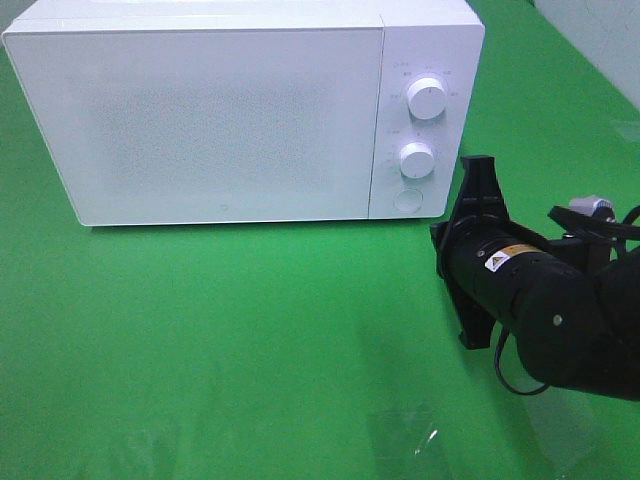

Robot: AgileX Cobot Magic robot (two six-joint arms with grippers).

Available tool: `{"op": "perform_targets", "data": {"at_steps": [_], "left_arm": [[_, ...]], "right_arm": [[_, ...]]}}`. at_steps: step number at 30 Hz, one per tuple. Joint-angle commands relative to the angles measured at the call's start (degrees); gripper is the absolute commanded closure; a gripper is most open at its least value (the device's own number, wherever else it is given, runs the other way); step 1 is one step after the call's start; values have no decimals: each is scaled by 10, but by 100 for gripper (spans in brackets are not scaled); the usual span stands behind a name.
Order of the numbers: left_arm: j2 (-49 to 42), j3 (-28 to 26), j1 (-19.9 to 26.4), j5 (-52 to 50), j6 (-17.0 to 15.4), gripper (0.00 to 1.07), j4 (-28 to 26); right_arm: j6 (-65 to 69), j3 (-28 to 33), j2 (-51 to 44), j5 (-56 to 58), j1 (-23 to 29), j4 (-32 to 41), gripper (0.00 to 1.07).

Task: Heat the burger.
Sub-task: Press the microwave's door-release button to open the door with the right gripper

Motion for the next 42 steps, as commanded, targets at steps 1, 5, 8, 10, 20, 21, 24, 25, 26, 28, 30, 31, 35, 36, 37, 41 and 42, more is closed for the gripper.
{"op": "perform_targets", "data": {"at_steps": [1,5,8,10,20,21,24,25,26,28,30,31,35,36,37,41,42], "left_arm": [[-9,1,0,-5,0,6,-4],[-9,1,0,-5,0,6,-4],[-9,1,0,-5,0,6,-4],[-9,1,0,-5,0,6,-4],[-9,1,0,-5,0,6,-4],[-9,1,0,-5,0,6,-4],[-9,1,0,-5,0,6,-4],[-9,1,0,-5,0,6,-4],[-9,1,0,-5,0,6,-4],[-9,1,0,-5,0,6,-4],[-9,1,0,-5,0,6,-4],[-9,1,0,-5,0,6,-4],[-9,1,0,-5,0,6,-4],[-9,1,0,-5,0,6,-4],[-9,1,0,-5,0,6,-4],[-9,1,0,-5,0,6,-4],[-9,1,0,-5,0,6,-4]], "right_arm": [[22,-6,0,9,-19,-30,107],[48,-26,9,39,-42,-76,107],[83,-48,36,35,-52,-107,107],[89,-60,54,34,-52,-110,107],[95,-117,113,30,-80,-130,107],[95,-117,113,30,-80,-130,107],[94,-131,119,30,-93,-151,107],[94,-139,124,30,-102,-156,107],[94,-139,124,30,-102,-156,107],[95,-145,131,30,-106,-157,107],[95,-151,138,31,-112,-163,107],[96,-156,143,32,-112,-170,107],[96,-164,151,33,-112,-171,107],[97,-168,155,32,-112,-171,107],[97,-168,155,32,-112,-171,107],[94,-170,155,23,-116,-170,107],[94,-170,155,23,-116,-170,107]]}}
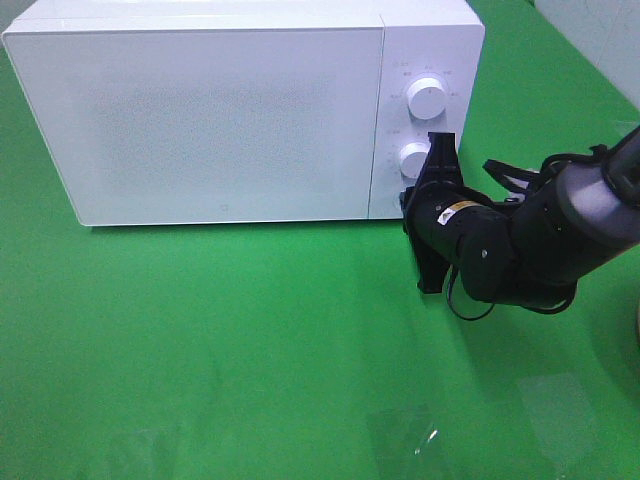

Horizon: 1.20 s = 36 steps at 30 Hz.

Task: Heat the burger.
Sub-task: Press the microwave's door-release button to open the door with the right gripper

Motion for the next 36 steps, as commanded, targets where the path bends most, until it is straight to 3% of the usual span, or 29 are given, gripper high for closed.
{"op": "perform_targets", "data": {"at_steps": [1,36], "left_arm": [[-9,1,0,-5,0,6,-4],[-9,1,0,-5,0,6,-4]], "right_arm": [[-4,-5,1,-3,-7,-8,107],[-40,-42,46,-128,-7,10,107]]}}
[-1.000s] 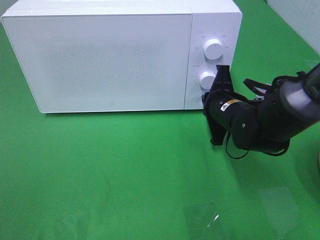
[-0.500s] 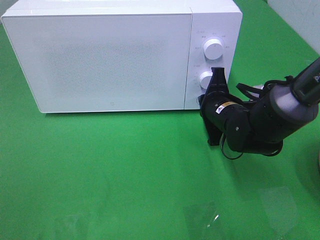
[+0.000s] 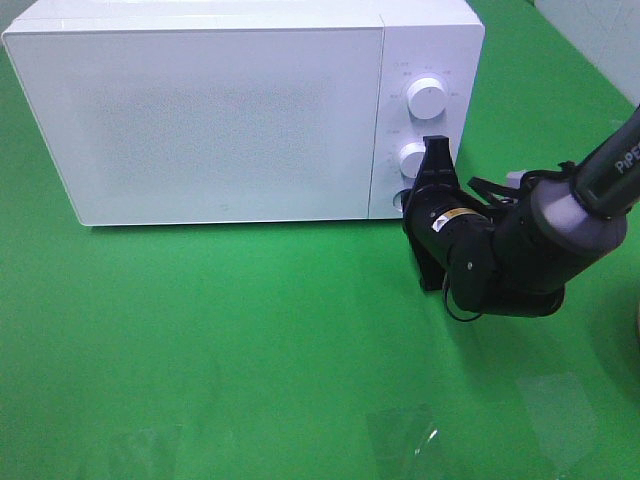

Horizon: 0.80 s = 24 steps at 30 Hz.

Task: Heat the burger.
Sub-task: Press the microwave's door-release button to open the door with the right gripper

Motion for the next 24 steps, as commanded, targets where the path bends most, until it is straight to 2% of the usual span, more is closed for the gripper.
{"op": "perform_targets", "data": {"at_steps": [1,14,24], "left_arm": [[-9,1,0,-5,0,6,-4],[-9,1,0,-5,0,6,-4],[-9,1,0,-5,0,6,-4]], "right_arm": [[-10,-23,-3,-68,-3,6,107],[-10,-64,-1,-159,-3,21,107],[-28,-120,14,-177,-36,-15,107]]}}
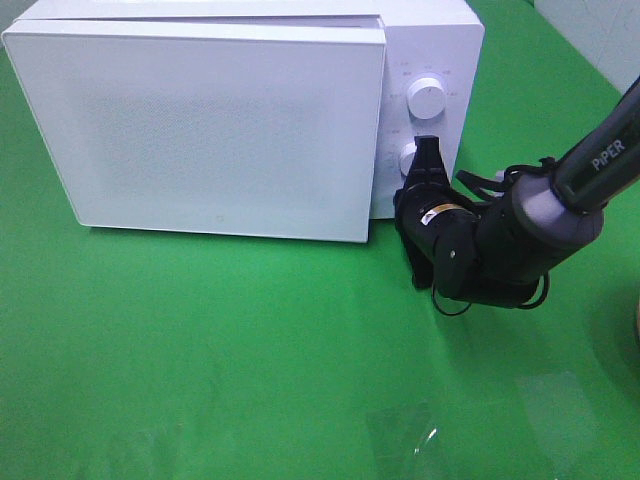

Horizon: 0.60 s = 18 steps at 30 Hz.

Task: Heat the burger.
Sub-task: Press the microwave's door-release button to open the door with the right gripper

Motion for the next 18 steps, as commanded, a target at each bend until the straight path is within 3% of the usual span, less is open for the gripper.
{"op": "perform_targets", "data": {"at_steps": [1,18], "left_arm": [[-9,1,0,-5,0,6,-4],[-9,1,0,-5,0,6,-4]], "right_arm": [[-2,-73,-5,-206,-35,-44,107],[-12,-82,6,-213,-35,-38,107]]}}
